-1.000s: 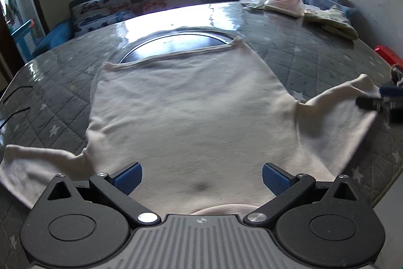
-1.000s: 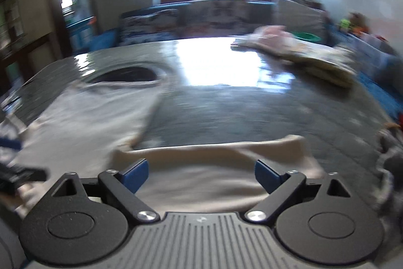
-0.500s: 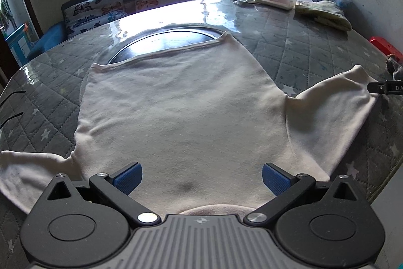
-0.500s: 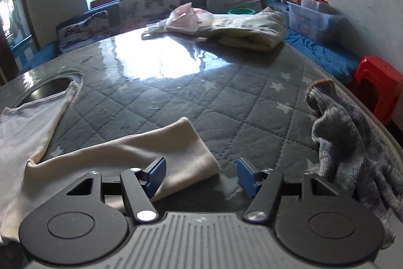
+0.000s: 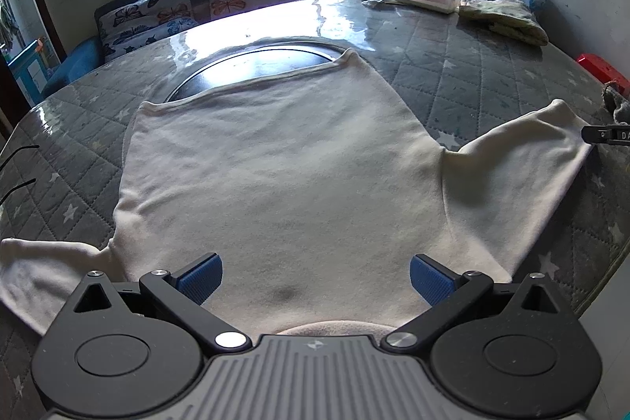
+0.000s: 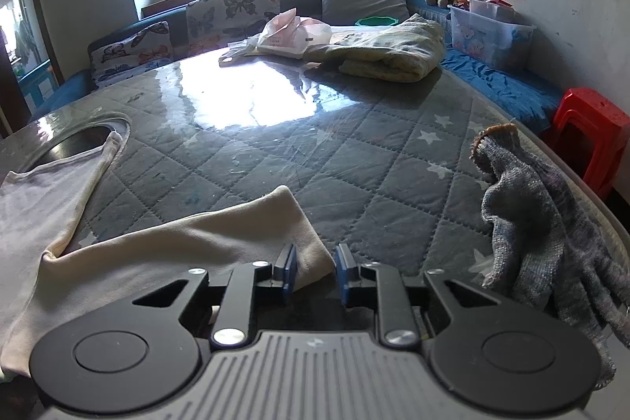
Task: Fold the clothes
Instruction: 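Grasp the sleeve end with the right gripper and lift it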
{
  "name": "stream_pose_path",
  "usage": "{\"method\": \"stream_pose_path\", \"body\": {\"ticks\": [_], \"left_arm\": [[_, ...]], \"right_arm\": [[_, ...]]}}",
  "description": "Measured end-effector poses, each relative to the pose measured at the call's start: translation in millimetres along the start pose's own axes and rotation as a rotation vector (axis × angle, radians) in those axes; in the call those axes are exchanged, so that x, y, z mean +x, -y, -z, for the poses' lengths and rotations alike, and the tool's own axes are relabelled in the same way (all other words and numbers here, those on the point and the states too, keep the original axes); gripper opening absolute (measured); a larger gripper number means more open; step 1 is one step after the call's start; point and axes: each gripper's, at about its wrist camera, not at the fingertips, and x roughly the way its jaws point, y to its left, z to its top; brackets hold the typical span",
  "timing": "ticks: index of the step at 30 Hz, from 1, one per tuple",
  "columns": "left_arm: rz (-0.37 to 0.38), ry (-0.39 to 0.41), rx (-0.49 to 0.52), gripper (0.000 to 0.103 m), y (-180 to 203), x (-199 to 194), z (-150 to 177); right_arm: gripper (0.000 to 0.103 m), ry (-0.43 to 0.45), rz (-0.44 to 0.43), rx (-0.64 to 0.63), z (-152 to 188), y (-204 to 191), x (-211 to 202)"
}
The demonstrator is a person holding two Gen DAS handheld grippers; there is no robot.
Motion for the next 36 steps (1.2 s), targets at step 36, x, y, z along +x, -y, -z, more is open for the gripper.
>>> {"method": "stream_pose_path", "body": {"ticks": [36], "left_arm": [[-0.004, -0.001, 0.065, 0.103, 17, 5, -6]], "right_arm": [[0.005, 0.184, -0.155, -0.065, -44, -12, -63]]}}
